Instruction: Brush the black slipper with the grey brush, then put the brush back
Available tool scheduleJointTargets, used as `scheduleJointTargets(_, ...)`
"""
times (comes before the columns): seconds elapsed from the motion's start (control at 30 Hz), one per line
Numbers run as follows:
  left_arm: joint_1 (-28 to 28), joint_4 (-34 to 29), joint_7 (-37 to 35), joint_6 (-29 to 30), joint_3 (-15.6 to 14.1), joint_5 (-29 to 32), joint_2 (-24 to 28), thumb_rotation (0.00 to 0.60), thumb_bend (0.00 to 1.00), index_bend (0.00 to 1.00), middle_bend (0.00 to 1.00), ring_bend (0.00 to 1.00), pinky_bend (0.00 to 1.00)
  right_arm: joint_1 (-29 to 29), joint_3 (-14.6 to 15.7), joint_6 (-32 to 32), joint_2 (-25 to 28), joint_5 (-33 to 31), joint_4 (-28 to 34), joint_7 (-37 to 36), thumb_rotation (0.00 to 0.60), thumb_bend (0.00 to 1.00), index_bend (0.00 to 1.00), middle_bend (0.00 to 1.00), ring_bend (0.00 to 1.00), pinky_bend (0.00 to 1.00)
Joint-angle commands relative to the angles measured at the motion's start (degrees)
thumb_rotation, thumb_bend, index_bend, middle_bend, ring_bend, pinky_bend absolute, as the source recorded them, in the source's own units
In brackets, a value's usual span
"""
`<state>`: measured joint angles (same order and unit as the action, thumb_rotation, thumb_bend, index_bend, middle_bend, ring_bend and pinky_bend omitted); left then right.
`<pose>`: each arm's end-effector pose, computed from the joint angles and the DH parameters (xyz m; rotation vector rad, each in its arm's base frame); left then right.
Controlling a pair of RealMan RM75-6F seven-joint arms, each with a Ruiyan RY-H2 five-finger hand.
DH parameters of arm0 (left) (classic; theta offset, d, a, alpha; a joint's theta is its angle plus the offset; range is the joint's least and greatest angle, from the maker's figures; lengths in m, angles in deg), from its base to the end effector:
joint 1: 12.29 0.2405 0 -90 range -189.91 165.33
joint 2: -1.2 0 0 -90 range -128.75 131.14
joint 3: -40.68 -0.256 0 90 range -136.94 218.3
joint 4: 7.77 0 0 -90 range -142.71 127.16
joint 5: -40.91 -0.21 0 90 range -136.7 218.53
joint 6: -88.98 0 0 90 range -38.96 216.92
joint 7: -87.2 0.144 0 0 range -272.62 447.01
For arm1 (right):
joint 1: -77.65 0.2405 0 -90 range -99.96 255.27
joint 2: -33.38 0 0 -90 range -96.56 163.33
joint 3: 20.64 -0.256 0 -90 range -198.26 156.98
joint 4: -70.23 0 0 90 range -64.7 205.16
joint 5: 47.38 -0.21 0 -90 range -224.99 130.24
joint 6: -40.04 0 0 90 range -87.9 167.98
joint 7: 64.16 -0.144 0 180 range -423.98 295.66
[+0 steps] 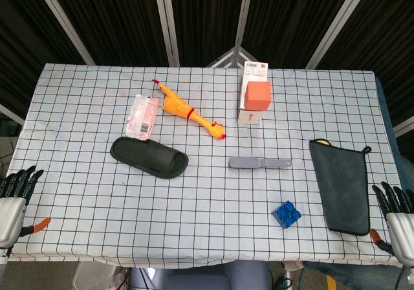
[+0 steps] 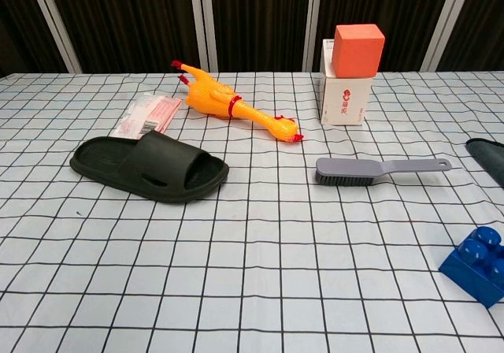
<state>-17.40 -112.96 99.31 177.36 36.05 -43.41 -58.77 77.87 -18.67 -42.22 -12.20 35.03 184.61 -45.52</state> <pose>-0.2833 0.1516 0.1559 -1.4298 -0.9243 -0.7866 -0.2820 -0.1350 0.2073 1.4598 -0.8794 0.5270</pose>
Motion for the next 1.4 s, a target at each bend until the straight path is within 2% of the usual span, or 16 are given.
scheduleJointTargets(0.03,0.2,0.3,0.1,0.1,0.3,-0.2,-0.3,0.600,0.05,0.00,0.00,0.00,0.00,0.0,-0.1,-0.1,0.0,0.0,0.0,-0.2,0.600,0.35,0.00,0.00,0.00,0.00)
scheduleJointTargets(0.33,0.1,1.9,-0.8,0.6,1.5,-1.7,-1.5,0.600,0.05,0.00,0.00,0.00,0.00,0.2,-0.9,-0.9,-1.1,1.3,-0.7,-2.7,0.600,0.35,0.00,0.00,0.00,0.00)
scheduleJointTargets(0.47,0.3,3.5,-2.4,2.1,2.2,-3.3,-2.3,0.600,0.05,0.00,0.00,0.00,0.00,1.8,-2.2,-0.5,-4.9,2.9,-2.7,-3.5,0.600,0.35,0.00,0.04,0.00,0.01)
scheduleJointTargets(0.6,0.5,5.7,-3.3,4.2,3.1,-5.6,-3.6,0.600,0.05,0.00,0.00,0.00,0.00,5.7,-4.0,3.3,-9.7,3.4,-4.3,-0.5,0.600,0.35,0.10,0.12,0.03,0.02)
scheduleJointTargets(0.73,1.1,7.5,-3.9,6.7,3.7,-7.6,-4.7,0.600,0.05,0.00,0.00,0.00,0.00,9.6,-5.8,7.8,-15.0,1.2,-4.4,3.7,0.600,0.35,0.13,0.15,0.05,0.02)
scheduleJointTargets(0.83,1.4,8.4,-3.4,7.7,4.4,-7.3,-5.2,0.600,0.05,0.00,0.00,0.00,0.00,12.3,-6.8,11.3,-17.9,-1.0,-4.7,6.4,0.600,0.35,0.14,0.18,0.07,0.06)
scheduleJointTargets(0.97,1.3,9.1,-2.9,6.8,5.0,-6.0,-5.9,0.600,0.05,0.00,0.00,0.00,0.00,15.8,-8.7,15.5,-22.1,-5.1,-6.1,9.4,0.600,0.35,0.18,0.23,0.10,0.09)
scheduleJointTargets(1.1,0.8,9.4,-2.5,4.7,5.3,-4.5,-6.1,0.600,0.05,0.00,0.00,0.00,0.00,20.3,-11.2,19.6,-27.5,-10.8,-8.9,13.2,0.600,0.35,0.21,0.26,0.12,0.11)
scheduleJointTargets(1.23,0.6,9.3,-2.1,3.8,5.8,-3.4,-6.1,0.600,0.07,0.00,0.00,0.00,0.00,24.0,-13.4,21.9,-32.1,-15.0,-12.2,15.7,0.600,0.35,0.22,0.28,0.14,0.17)
scheduleJointTargets(1.4,0.6,9.4,-2.1,3.4,6.2,-2.7,-6.1,0.600,0.07,0.00,0.00,0.00,0.00,27.8,-14.8,24.2,-36.3,-18.7,-17.0,18.2,0.600,0.35,0.22,0.28,0.15,0.18)
